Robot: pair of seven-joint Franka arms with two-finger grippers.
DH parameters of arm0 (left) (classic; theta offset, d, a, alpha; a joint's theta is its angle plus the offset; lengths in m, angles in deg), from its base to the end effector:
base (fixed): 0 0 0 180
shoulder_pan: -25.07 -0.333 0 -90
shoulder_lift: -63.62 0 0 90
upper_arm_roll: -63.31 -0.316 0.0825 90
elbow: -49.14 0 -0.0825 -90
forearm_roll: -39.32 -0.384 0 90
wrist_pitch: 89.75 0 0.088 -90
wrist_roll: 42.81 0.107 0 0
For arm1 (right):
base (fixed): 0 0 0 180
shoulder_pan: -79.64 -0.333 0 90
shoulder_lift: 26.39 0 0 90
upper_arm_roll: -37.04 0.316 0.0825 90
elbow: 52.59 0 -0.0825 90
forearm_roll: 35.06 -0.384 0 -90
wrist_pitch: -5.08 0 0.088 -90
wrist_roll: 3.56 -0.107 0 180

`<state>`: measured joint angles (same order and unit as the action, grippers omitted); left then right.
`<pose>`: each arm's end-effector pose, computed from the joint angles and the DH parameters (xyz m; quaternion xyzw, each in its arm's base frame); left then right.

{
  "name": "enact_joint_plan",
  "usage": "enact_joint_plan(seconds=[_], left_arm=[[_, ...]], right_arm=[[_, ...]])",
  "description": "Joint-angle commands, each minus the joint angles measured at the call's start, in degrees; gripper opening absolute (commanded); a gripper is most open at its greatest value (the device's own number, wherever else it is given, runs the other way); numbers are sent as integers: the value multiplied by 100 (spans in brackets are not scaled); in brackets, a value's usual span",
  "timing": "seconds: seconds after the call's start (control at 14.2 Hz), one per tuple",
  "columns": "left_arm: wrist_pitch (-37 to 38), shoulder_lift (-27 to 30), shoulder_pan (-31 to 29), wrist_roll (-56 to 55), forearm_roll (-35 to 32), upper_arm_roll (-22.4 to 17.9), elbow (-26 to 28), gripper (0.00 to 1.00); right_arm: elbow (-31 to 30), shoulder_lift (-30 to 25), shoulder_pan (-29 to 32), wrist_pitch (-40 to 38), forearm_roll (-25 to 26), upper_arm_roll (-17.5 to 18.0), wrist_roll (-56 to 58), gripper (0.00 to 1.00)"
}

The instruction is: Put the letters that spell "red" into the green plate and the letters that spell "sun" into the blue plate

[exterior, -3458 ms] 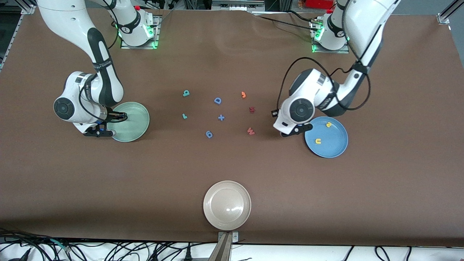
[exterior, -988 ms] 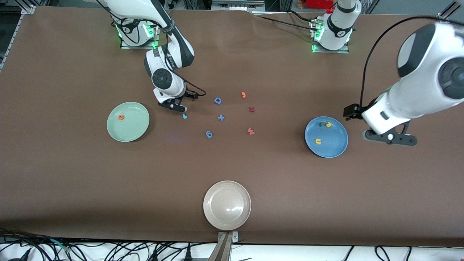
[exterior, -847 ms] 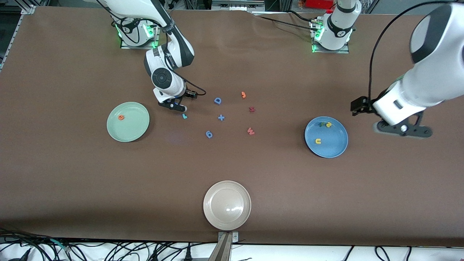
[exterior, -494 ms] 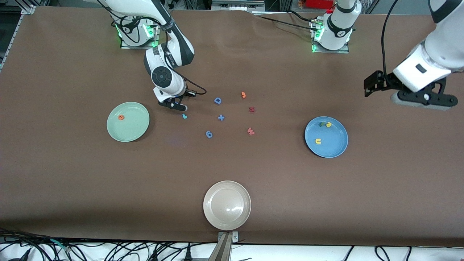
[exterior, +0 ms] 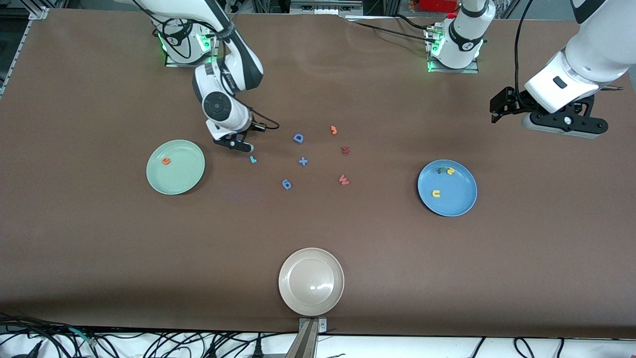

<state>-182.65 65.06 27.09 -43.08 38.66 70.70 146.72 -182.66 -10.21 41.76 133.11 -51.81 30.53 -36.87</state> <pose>0.5397 -0.0890 0.5800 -0.9964 0.0800 0.0277 0.0097 0.4237 0.2666 0.2123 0.9767 -0.1235 -0.1749 0.0121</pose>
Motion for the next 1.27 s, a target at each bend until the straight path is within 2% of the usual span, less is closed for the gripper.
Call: enact_joint_plan(seconds=[0.0,0.14,0.28,0.49,0.64,0.99,1.2], left_arm=[[17,-91,88,88,145,-80,-169,100],[26,-82,88,97,145,-80,-169,100],[69,-82,71,114,128,-80,-169,100],[70,-188,45,132,136,-89,-291,100],[105,-267,18,123,127,-89,-415,100],[245,-293,62,106,127,-89,-511,100],[280,-311,45,114,136,-89,-538,100]], right_arm=[[139,-825,9,-1102,-30,-744,675,0],[227,-1090,9,-1438,101,-1166,860,0],[359,-1292,9,-1526,696,-1544,1141,0],[859,-1319,9,-1992,1497,-2081,1861,0],[887,-1241,27,-1862,1640,-2327,2239,0],[-8,-671,53,-202,1640,-2346,2408,0],[-203,-275,53,309,1622,-2346,2426,0]])
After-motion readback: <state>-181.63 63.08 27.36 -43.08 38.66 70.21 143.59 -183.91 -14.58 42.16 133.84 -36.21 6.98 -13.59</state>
